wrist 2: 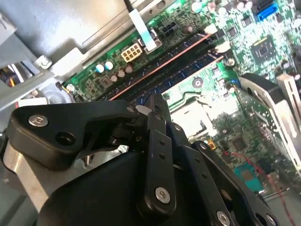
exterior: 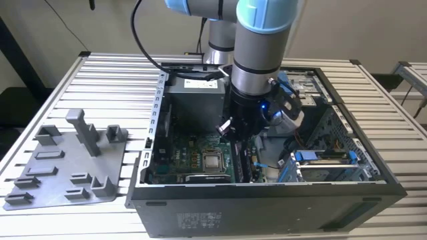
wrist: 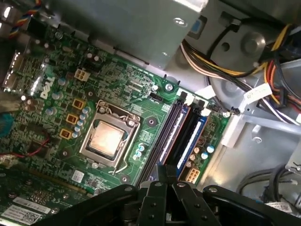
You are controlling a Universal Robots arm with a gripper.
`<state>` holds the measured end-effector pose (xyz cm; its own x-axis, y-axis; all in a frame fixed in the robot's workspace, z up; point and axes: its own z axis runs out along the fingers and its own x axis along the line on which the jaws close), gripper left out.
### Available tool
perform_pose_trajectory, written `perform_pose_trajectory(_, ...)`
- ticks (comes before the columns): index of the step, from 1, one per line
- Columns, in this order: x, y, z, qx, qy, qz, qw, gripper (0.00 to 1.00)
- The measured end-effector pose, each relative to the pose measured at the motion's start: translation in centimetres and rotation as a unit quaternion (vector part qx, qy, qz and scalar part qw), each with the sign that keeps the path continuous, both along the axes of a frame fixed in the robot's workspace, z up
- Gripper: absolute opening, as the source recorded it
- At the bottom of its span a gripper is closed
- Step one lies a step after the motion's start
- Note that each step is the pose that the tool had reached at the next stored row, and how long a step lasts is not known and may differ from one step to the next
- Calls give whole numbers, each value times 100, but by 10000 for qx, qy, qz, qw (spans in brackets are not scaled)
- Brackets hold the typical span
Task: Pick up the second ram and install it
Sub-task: 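Press down the second ram until it locks into place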
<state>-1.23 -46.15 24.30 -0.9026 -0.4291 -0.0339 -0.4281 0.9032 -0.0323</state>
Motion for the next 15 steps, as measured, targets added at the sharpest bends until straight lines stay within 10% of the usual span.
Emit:
perform_pose_trajectory(7, 1, 0, -9, 5, 0, 633, 9980, 11)
perform_pose_trajectory(15, 0, 0, -18, 5, 1, 1329, 9911, 11)
